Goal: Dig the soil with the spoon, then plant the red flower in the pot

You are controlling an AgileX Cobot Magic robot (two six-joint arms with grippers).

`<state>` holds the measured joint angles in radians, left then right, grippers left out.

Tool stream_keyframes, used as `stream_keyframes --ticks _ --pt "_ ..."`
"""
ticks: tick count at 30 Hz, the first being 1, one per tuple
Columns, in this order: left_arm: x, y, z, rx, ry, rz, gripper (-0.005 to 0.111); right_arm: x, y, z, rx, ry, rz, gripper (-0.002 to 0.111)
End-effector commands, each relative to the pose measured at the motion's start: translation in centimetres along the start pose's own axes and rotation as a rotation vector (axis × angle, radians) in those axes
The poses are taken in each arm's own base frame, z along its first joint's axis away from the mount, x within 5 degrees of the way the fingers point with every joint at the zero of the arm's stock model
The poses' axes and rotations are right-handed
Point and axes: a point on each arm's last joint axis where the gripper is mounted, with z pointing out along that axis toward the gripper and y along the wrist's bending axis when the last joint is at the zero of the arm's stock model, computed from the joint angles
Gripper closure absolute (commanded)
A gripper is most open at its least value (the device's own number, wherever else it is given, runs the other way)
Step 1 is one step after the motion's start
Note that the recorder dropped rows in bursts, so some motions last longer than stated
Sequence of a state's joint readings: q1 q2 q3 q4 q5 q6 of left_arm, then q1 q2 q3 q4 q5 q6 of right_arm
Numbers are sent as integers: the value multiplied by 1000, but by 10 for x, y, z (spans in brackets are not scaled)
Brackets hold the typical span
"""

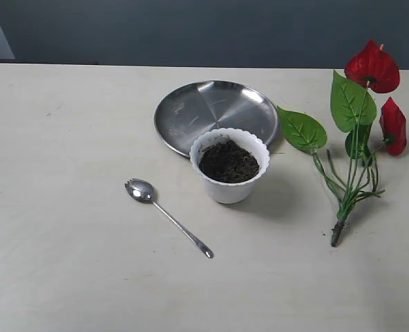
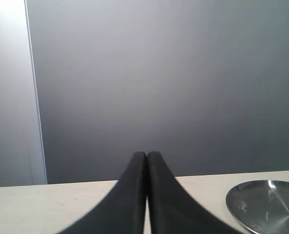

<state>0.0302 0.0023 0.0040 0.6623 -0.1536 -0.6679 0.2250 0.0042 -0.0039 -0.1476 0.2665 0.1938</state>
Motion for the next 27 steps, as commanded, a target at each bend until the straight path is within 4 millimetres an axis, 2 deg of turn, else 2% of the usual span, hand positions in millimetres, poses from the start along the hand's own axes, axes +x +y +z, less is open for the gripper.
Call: stream_keyframes --ticks 1,7,13,21,27 --pt "-2 0 0 6 -9 -5 106 -1 -2 0 24 -21 -98 108" --pt "-2 0 0 6 -9 -5 106 -5 0 0 0 -65 -41 108" --pt "-2 0 0 6 -9 -5 106 -21 4 -3 -65 -247 152 108" --pt "-2 0 0 6 -9 -5 106 -45 5 -12 -95 -523 157 108" --pt "-2 0 0 6 -9 -5 106 -52 4 -17 -110 -610 211 108"
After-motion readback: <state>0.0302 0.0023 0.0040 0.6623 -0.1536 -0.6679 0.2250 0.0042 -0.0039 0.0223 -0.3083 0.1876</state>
